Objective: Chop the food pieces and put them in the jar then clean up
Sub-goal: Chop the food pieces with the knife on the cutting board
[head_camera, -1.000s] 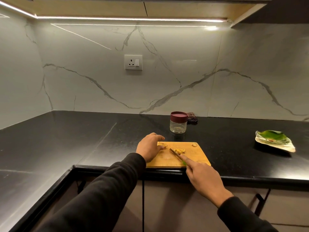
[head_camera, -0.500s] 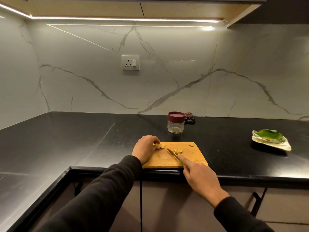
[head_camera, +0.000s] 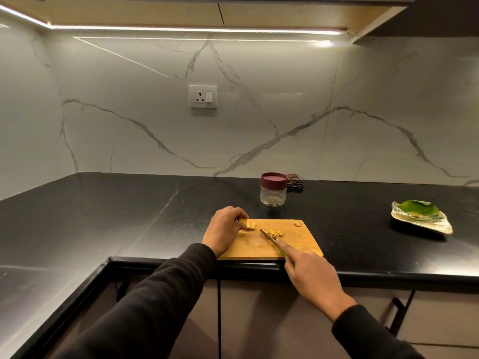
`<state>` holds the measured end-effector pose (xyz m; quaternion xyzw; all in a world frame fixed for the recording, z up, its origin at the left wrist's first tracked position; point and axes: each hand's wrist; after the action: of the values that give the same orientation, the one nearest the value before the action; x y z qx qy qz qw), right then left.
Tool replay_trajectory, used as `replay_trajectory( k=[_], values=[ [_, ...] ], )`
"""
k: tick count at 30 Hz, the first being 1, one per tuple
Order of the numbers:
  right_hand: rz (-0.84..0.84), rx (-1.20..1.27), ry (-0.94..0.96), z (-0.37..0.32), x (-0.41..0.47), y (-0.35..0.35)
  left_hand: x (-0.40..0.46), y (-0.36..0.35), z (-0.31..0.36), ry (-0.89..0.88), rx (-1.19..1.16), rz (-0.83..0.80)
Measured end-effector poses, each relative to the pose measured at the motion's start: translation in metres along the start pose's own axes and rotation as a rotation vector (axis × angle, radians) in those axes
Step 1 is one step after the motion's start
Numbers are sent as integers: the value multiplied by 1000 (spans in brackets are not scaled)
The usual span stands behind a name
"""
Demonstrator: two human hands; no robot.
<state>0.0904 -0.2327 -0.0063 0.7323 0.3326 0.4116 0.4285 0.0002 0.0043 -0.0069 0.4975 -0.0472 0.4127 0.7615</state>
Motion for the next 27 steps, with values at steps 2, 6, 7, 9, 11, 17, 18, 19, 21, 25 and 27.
replay_trajectory(
  k=[2,6,7,9,11,17,18,19,21,25,27],
  values=[
    [2,-2,-1,0,0,0,-4,3,3,13,-96,19],
    [5,-3,-3,0,-1,0,-13,10,8,15,-220,-91],
    [6,-3,-4,-1,-1,0,-14,12,9,7,-221,-135],
    [11,-4,0,-1,-1,0,-16,16,9,1,-224,-206],
    [11,-7,-2,-1,0,-1,-16,19,10,3,-221,-261],
    [-5,6,-10,-3,-2,1,-21,16,6,-28,-133,-286],
    [-6,3,-10,-3,-2,1,-22,14,5,-29,-142,-262],
    [-7,-1,-11,-4,-2,1,-24,12,4,-24,-157,-235],
    [-10,-6,-13,-5,-2,2,-27,10,2,-13,-197,-185],
    [-43,-15,-12,-5,-2,4,-31,13,1,-25,-249,-180],
    [-69,13,-17,-6,-1,6,-32,17,-1,-39,-266,-218]
  ],
)
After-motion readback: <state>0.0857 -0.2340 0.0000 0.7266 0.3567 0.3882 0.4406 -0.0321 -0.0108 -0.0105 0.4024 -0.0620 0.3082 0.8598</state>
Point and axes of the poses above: each hand's wrist, its own x-axis towards the middle knuckle, its own y-axis out of the back of the hand, z = x × y, and after that the axes turned 5 degrees about y, right-handed
